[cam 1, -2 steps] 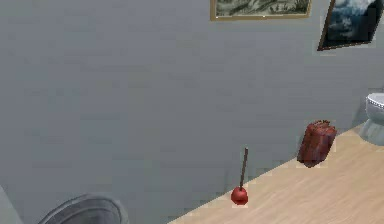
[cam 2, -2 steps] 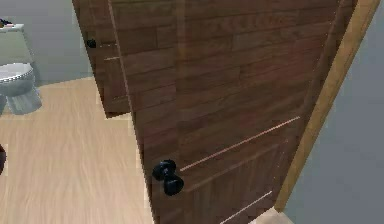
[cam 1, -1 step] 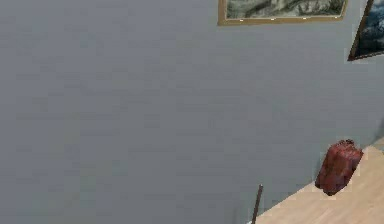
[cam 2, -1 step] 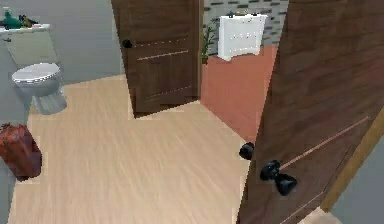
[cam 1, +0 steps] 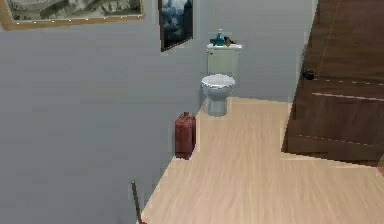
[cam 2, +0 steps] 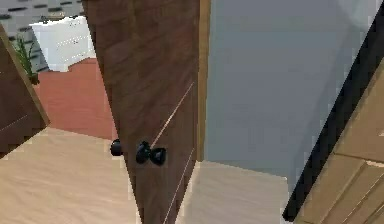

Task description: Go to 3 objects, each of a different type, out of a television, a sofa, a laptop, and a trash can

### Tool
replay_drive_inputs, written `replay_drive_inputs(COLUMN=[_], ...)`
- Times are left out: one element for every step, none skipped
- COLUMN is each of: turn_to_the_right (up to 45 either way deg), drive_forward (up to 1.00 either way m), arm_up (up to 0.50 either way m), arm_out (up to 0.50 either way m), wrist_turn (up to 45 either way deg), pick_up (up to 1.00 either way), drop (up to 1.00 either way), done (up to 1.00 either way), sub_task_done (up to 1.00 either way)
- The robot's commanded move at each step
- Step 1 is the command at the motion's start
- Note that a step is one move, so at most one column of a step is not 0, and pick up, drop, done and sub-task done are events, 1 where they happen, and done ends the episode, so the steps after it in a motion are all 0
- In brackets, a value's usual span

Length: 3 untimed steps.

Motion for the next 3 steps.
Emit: replay_drive_inputs(turn_to_the_right=[12.0,0.0,45.0], drive_forward=[0.00,0.60,0.00], arm_up=[0.00,0.00,0.00], arm_out=[0.00,0.00,0.00], wrist_turn=[0.0,0.0,0.0], pick_up=[0.00,0.00,0.00], drop=[0.00,0.00,0.00], done=[0.00,0.00,0.00], sub_task_done=[0.00,0.00,0.00])
